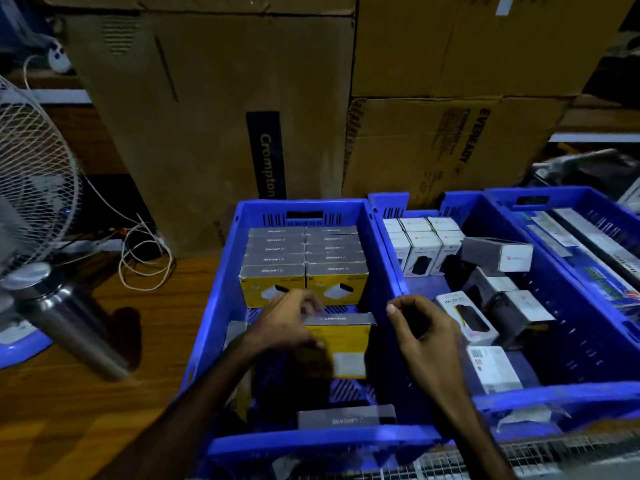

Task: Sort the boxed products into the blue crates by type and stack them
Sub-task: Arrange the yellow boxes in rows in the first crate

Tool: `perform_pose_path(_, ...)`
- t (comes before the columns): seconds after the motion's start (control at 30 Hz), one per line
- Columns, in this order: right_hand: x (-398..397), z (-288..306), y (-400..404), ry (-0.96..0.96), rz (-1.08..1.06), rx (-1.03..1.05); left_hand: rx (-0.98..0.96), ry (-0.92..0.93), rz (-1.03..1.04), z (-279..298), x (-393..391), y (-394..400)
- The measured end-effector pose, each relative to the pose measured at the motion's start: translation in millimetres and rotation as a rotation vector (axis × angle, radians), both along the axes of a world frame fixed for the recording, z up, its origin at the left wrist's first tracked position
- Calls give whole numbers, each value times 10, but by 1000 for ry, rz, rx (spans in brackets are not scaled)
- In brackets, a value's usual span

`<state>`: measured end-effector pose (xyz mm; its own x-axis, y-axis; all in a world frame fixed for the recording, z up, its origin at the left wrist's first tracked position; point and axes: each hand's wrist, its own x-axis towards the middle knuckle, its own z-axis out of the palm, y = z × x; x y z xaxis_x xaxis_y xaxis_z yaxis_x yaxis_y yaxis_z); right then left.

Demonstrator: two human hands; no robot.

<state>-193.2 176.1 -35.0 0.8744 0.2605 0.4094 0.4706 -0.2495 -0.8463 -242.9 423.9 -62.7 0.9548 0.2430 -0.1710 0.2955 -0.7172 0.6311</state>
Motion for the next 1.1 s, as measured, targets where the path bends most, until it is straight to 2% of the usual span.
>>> perform_pose_path(0.17,-27,33,14,-48,35,-90,-180,-224,56,177,-59,156)
perform_pose_path(0.27,-41,37,21,-75,115,-280,-248,-266,87,267,-97,198)
perform_pose_path(0.4,-68,61,35,-127,162,-372,-303,-320,81,312,-131,211)
perform_pose_path(0.6,-234,138,144,-181,10,-450,-351,-439,91,358,-132,91)
perform_pose_path(0.73,-282,218,271,-188,-67,-398,-408,-553,242,428,-141,22)
perform_pose_path(0.8,-293,243,314,-177,-111,-359,-576,-558,391,444,-145,-17)
perform_pose_path(0.87,-307,251,364,-162,-145,-324,-904,-521,509,490,-160,-106)
perform_pose_path(0.93,-344,211,443,-176,-156,-325,-1136,-406,508,516,-168,-235)
perform_pose_path(1.0,-426,143,565,-197,-124,-352,-1169,-334,476,492,-122,-361)
perform_pose_path(1.1,-564,73,724,-258,-42,-403,-1082,-410,552,459,-51,-476)
